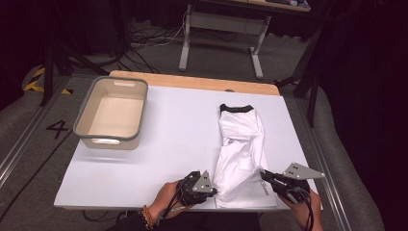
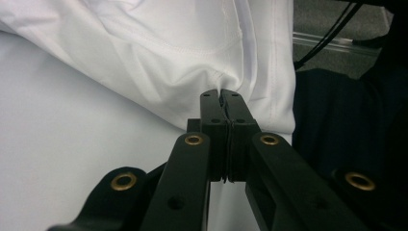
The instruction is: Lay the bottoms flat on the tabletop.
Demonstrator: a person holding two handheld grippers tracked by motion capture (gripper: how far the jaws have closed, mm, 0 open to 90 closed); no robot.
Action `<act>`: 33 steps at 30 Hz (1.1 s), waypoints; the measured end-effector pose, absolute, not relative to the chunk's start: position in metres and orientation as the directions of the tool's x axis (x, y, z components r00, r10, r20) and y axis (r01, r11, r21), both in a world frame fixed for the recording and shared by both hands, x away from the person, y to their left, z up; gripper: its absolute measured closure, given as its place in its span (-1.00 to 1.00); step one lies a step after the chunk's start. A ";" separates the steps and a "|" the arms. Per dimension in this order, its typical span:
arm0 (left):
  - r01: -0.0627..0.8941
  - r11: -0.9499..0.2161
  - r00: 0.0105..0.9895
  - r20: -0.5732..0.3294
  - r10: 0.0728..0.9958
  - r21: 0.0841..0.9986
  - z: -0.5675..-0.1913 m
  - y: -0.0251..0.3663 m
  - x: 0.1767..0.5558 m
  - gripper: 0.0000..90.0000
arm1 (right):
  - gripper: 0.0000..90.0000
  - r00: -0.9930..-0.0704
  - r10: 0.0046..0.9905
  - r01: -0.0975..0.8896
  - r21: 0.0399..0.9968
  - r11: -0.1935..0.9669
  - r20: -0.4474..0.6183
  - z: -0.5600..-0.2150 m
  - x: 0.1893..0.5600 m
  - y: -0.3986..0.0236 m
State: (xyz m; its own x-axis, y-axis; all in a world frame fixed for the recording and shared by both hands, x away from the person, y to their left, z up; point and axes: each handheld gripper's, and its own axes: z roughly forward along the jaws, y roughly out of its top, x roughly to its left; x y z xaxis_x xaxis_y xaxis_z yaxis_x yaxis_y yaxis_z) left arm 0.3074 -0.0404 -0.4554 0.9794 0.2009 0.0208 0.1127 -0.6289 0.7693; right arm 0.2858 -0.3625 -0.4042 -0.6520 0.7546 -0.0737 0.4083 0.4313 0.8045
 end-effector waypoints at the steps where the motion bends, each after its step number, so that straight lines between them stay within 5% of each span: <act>1: 0.111 -0.631 0.980 0.022 0.199 0.768 -0.454 -0.040 0.307 0.99 | 0.84 -0.646 0.760 0.411 0.805 0.428 -0.074 -0.405 0.282 -0.368; 10: 0.079 -0.603 0.986 0.025 0.163 0.794 -0.446 -0.046 0.297 0.99 | 0.50 -0.544 0.835 0.435 0.826 0.359 -0.077 -0.404 0.269 -0.393; 17: 0.052 -0.620 0.992 0.029 0.120 0.783 -0.448 -0.060 0.288 0.99 | 0.08 -0.570 0.814 0.419 0.811 0.407 -0.115 -0.411 0.285 -0.361; 21: 0.032 -0.640 0.994 0.041 0.099 0.768 -0.453 -0.070 0.284 0.99 | -0.03 -0.511 0.847 0.481 0.768 0.423 -0.146 -0.428 0.310 -0.352; 30: 0.089 -0.566 0.983 0.020 0.183 0.820 -0.447 -0.054 0.302 0.68 | 0.28 -0.379 0.914 0.594 0.721 0.358 -0.143 -0.447 0.365 -0.369; 33: 0.111 -0.542 0.974 0.018 0.227 0.833 -0.444 -0.043 0.312 0.67 | 0.64 -0.372 0.919 0.591 0.730 0.343 -0.131 -0.448 0.373 -0.376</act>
